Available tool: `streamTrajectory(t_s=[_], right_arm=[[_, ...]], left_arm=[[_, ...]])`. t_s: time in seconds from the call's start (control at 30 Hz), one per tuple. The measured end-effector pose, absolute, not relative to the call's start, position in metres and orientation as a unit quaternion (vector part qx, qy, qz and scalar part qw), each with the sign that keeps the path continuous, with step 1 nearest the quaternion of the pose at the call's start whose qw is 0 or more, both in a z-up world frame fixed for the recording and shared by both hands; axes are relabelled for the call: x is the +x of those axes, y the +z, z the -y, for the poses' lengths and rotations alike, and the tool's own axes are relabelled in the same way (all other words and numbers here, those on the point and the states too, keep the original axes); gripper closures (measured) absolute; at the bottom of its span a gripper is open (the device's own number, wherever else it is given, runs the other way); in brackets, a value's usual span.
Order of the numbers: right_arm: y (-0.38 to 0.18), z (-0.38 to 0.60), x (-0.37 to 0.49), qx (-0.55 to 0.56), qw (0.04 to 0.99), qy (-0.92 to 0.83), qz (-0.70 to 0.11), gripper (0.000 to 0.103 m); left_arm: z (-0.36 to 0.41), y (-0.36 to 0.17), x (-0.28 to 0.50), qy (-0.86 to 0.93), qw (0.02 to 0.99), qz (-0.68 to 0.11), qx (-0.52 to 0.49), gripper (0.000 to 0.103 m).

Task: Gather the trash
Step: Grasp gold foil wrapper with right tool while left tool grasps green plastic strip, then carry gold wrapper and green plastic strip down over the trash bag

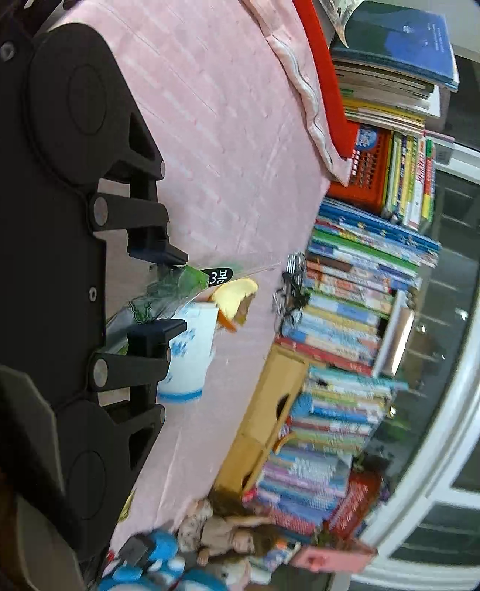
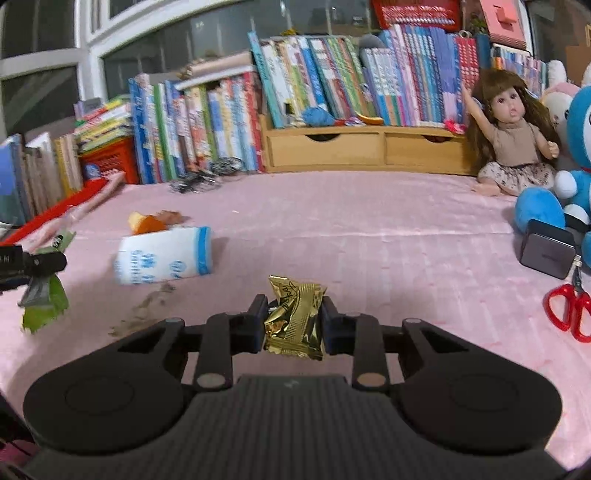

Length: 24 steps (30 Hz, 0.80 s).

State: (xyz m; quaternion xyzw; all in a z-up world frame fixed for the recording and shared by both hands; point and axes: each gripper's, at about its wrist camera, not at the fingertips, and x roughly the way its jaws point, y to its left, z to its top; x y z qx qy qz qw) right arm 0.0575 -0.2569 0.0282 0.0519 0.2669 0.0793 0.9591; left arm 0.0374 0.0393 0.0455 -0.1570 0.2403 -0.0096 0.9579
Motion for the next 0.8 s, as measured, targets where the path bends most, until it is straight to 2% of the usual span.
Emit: streamTrajectory(t_s=[0.23, 0.43, 0.8], right_arm=[[0.039, 0.233, 0.027, 0.040, 0.958, 0.132, -0.250, 0.069], [0.041, 0.221, -0.001, 0.049, 0.955, 0.167, -0.242, 0.068], [0.023, 0.206, -0.065, 0.014, 0.942, 0.202, -0.268, 0.068]], left_arm=[[-0.033, 0.051, -0.023, -0.044, 0.962, -0.228, -0.145, 0.073], [-0.025, 0.058, -0.068, -0.065, 0.969, -0.217, -0.095, 0.073], [-0.034, 0.044, -0.125, -0.080, 0.959, -0.265, -0.070, 0.073]])
